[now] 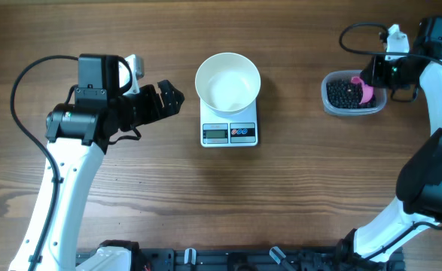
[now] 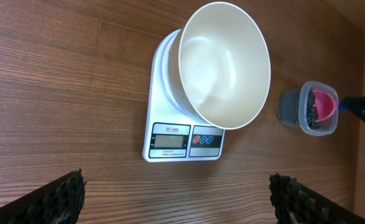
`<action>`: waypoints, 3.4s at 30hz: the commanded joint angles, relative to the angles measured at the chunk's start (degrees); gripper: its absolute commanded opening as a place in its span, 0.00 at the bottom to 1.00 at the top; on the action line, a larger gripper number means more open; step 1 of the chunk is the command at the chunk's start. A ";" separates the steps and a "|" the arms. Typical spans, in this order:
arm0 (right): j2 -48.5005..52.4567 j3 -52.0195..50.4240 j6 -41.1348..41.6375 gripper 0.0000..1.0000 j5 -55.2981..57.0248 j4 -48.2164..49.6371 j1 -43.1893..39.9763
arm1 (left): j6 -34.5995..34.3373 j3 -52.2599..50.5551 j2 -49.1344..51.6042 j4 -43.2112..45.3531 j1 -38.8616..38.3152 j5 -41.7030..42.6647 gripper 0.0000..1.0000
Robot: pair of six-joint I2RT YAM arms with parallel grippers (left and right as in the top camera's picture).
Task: Scoop item into bowl and weigh 150g on scale
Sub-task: 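Move the scoop with the right gripper into the black bean tub, then reach the left gripper to the scale's front button panel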
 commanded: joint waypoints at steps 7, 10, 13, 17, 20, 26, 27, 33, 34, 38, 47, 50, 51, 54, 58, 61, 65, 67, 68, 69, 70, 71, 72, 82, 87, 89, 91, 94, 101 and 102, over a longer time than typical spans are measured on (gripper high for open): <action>-1.68 9.57 -0.15 0.98 3.96 1.22 0.26 | 0.87 0.33 0.00 0.26 -0.11 -0.72 1.00; -1.64 9.57 0.52 1.00 7.48 6.43 0.22 | 0.68 0.31 0.00 0.48 -0.11 -0.72 1.00; -1.62 9.44 12.96 1.00 20.28 6.91 -0.02 | 0.70 0.31 0.00 0.48 -0.11 -0.72 1.00; -1.57 9.11 13.38 1.00 21.59 6.23 -0.15 | 0.70 0.33 0.00 0.50 -0.11 -0.72 1.00; -1.53 9.11 13.38 1.00 21.59 6.23 -0.15 | 0.72 0.33 0.00 1.73 -0.11 -0.63 1.00; -1.53 9.11 13.40 1.00 21.59 6.23 -0.15 | 8.26 10.43 -0.20 -1.66 -0.55 3.41 0.06; -1.53 9.11 13.38 1.00 21.59 6.23 -0.15 | 8.31 10.58 -0.52 -1.01 -1.57 3.41 0.04; -1.53 9.11 13.40 1.00 21.62 6.23 -0.15 | 23.17 10.49 3.91 -9.42 -16.72 3.39 0.04; -1.53 9.11 13.38 1.00 21.59 6.23 -0.15 | 23.43 10.36 5.25 -10.38 -19.63 3.34 0.04; -1.53 9.11 13.38 1.00 21.59 6.23 -0.15 | 23.43 7.02 13.09 -10.88 -32.11 -2.10 0.04; -1.53 9.11 13.40 1.00 21.59 6.23 -0.15 | 23.41 5.90 30.27 -5.88 -44.39 -19.19 0.65; -1.53 9.11 13.38 1.00 21.59 6.23 -0.15 | 23.43 5.90 32.94 -3.04 -44.28 -23.54 1.00; -1.53 9.11 13.38 1.00 21.59 6.23 -0.15 | 23.43 5.90 33.03 -1.70 -44.13 -25.38 1.00; -1.53 9.11 13.38 1.00 21.59 6.23 -0.15 | 26.40 5.90 33.03 2.43 -43.95 -25.59 1.00; -1.53 9.11 13.40 1.00 21.59 6.23 -0.15 | 29.44 5.90 33.03 5.51 -43.45 -25.59 1.00; -1.53 9.11 13.38 1.00 21.59 6.23 -0.15 | 29.40 5.90 33.03 5.53 -42.99 -25.55 1.00; -1.53 9.11 13.40 1.00 21.59 6.23 -0.15 | 29.18 5.90 33.03 4.68 -42.99 -25.35 1.00; -1.53 9.11 13.40 0.99 21.59 6.23 -0.15 | 29.20 5.90 33.05 4.59 -43.06 -25.38 1.00; -1.53 9.11 13.40 1.00 21.62 6.23 -0.15 | 29.20 5.90 33.03 4.52 -43.04 -25.38 1.00; -1.53 9.11 13.40 1.00 21.59 6.23 -0.15 | 29.20 5.90 33.03 4.39 -43.04 -25.38 1.00; -1.53 9.11 13.38 1.00 21.59 6.23 -0.15 | 29.18 5.90 33.03 4.20 -43.06 -25.35 1.00; -1.53 9.11 13.40 1.00 21.59 6.23 -0.15 | 29.20 5.90 33.03 3.98 -43.10 -25.38 1.00; -1.53 9.11 13.40 1.00 21.59 6.23 -0.15 | 29.20 5.90 33.03 3.78 -43.10 -25.38 1.00; -1.53 9.11 13.40 1.00 21.59 6.23 -0.15 | 29.46 5.90 35.32 5.16 -44.13 -25.38 1.00; -1.53 9.11 13.40 1.00 21.59 6.23 -0.15 | 29.46 5.90 37.53 7.04 -43.74 -25.40 1.00; -1.53 9.11 13.38 1.00 21.59 6.23 -0.15 | 30.88 5.90 37.57 7.19 -43.67 -25.40 1.00; -1.53 9.11 13.38 1.00 21.59 6.23 -0.15 | 30.93 5.90 37.64 7.48 -43.65 -25.59 1.00; -1.53 9.11 13.38 1.00 21.59 6.23 -0.15 | 30.95 5.90 38.03 7.48 -43.52 -25.62 1.00; -1.53 9.11 13.40 1.00 21.59 6.23 -0.15 | 30.99 5.90 40.04 7.74 -42.60 -25.90 1.00; -1.53 9.11 13.38 1.00 21.59 6.23 -0.15 | 30.97 5.90 40.28 7.89 -42.49 -26.27 1.00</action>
